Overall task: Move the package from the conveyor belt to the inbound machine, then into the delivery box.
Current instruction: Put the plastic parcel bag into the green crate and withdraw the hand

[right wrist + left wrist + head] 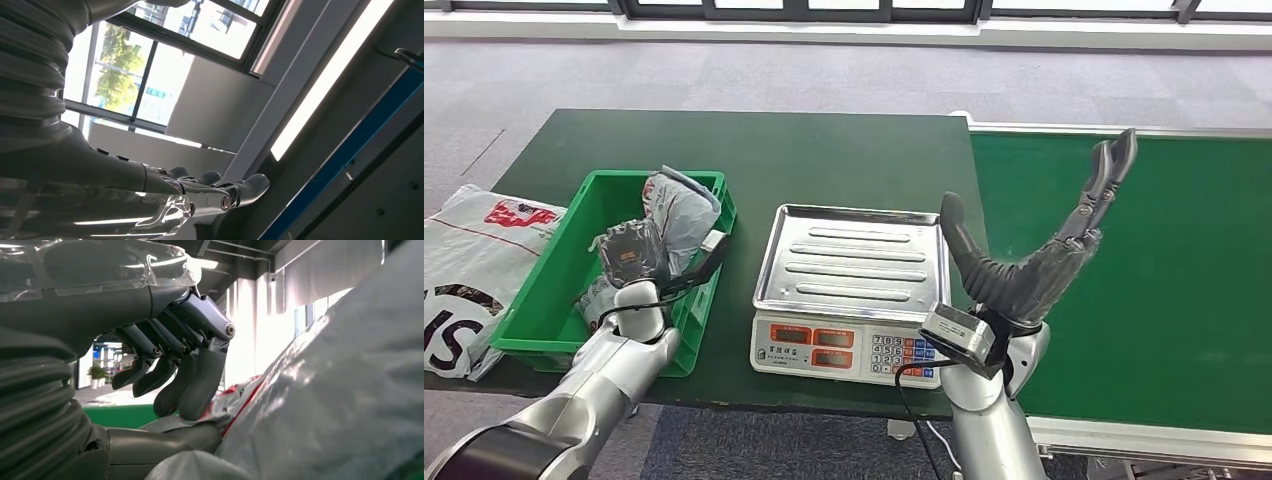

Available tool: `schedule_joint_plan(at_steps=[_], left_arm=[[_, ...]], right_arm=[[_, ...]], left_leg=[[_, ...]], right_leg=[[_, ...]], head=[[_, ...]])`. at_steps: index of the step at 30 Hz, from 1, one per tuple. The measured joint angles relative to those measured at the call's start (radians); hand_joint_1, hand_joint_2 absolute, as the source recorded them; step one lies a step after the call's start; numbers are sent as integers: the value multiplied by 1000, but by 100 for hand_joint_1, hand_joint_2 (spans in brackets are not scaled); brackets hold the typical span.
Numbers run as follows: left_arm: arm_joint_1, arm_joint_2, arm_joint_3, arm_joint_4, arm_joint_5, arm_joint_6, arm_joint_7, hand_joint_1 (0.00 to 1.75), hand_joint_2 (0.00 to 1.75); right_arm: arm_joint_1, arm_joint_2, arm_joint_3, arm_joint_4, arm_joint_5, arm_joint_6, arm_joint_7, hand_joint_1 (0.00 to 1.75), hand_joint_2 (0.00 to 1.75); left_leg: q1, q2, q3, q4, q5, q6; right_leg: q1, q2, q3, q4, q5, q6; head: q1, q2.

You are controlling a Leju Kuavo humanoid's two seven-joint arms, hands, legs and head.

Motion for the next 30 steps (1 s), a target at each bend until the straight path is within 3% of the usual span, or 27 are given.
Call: schedule_joint_plan(at_steps=[2,3,5,7,9,13,15,17,20,22,26,30], left_arm=[[-7,-4,17,23,4,-4,-3,169,175],[-9,-5,24,32,5,-6,-3,161,175],[-13,-8,35,47,6,-8,-4,101,175],[-16,-10,44,58,7,-8,-4,25,175],[-16,-11,57,65,13,-6,-8,0,175],[9,-15,122,20,27,4,-65,0,175],[49,-31,209,-74,23,5,-196,0,87],[87,-69,347,-196,41,5,-423,0,0],[102,-153,613,-361,116,7,-819,0,0],[100,-205,767,-438,156,9,-984,0,0],[93,-281,969,-535,179,11,-1131,0,0],[74,-342,1107,-594,194,11,-1222,0,0]], right_arm=[[0,0,0,-1,1,0,0,0,175],[0,0,-1,-1,1,0,0,0,175],[0,0,-1,-1,1,0,0,0,175],[0,0,-1,-1,1,0,0,0,175],[0,0,-2,-1,1,0,0,0,175],[3,0,-11,-1,2,0,0,0,175],[5,-1,-20,-1,3,0,0,0,175],[10,-2,-31,-1,5,0,1,0,175],[16,-4,-48,1,6,0,1,0,175],[18,-4,-58,1,6,0,1,0,175],[21,-4,-73,1,8,0,1,0,175],[23,-5,-84,1,14,0,1,0,175]], left_leg=[[0,0,2,-1,1,-1],[0,0,3,-2,1,-1],[0,0,5,-3,2,-2],[0,0,6,-4,2,-3],[0,0,7,-5,2,-3],[0,1,9,-5,3,-4],[0,4,8,-5,3,-5],[0,7,3,-3,4,-5],[0,8,-5,-3,5,-5],[0,11,-6,-3,4,-5],[0,11,-8,-2,3,-5],[0,7,-9,-3,3,-5]], right_leg=[[0,0,1,0,0,-1],[0,0,2,0,0,-1],[0,0,4,0,0,-1],[0,0,5,0,0,-2],[0,0,5,0,0,-2],[0,2,5,0,1,-3],[0,5,1,0,2,-4],[0,8,-5,0,3,-5],[1,10,-12,1,6,-5],[1,12,-13,1,6,-5],[0,12,-15,0,6,-4],[0,9,-15,0,5,-4]], head=[[0,0],[0,0],[0,0],[0,0],[0,0],[0,0],[0,0],[0,0],[0,0],[0,0],[0,0],[0,0]])
